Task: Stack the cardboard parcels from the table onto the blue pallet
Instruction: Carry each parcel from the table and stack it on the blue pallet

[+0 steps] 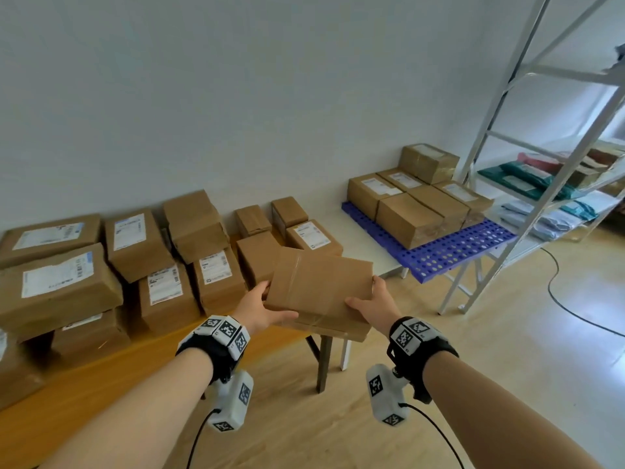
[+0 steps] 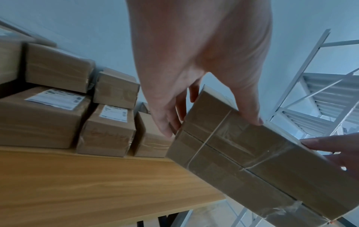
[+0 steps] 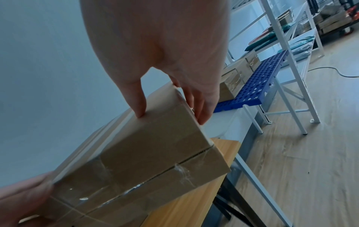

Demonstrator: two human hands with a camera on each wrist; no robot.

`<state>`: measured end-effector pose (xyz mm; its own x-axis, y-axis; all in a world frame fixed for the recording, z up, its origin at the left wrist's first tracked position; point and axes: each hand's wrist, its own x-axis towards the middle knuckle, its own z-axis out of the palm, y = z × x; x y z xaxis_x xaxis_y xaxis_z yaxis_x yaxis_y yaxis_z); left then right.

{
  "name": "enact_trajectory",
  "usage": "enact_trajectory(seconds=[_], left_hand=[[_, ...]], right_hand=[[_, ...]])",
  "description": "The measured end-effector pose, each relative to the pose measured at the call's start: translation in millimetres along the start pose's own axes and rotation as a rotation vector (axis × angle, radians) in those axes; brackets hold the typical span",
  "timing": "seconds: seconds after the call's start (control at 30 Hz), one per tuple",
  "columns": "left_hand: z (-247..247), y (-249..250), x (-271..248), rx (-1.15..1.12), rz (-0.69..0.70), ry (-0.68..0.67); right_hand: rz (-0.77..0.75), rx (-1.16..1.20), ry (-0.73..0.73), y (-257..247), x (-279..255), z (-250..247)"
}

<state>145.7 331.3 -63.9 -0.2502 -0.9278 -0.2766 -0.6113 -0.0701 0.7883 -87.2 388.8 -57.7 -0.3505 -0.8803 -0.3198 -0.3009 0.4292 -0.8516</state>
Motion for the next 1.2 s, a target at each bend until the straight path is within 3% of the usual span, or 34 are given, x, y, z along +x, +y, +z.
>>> enact_trajectory(seconds=[0.23, 0.5, 0.97, 1.2], left_hand=[[37.4, 52.2, 31.4, -0.008, 0.057, 0.005], [76.1, 101.9, 103.5, -0.007, 0.118, -0.039], [116.4, 201.6, 283.0, -0.111, 0.175, -0.05], [142.4, 240.4, 341.8, -0.27, 0.141, -0.065]], right_hand=[[-0.032, 0.077, 0.005, 11.4, 29.1, -60.0], [-0.035, 0.085, -0.001, 16.6, 80.6, -118.6], [-0.09, -0.112, 0.025, -20.2, 248.6, -213.3], [-0.122, -0.147, 0.06, -23.1, 319.9, -255.0]])
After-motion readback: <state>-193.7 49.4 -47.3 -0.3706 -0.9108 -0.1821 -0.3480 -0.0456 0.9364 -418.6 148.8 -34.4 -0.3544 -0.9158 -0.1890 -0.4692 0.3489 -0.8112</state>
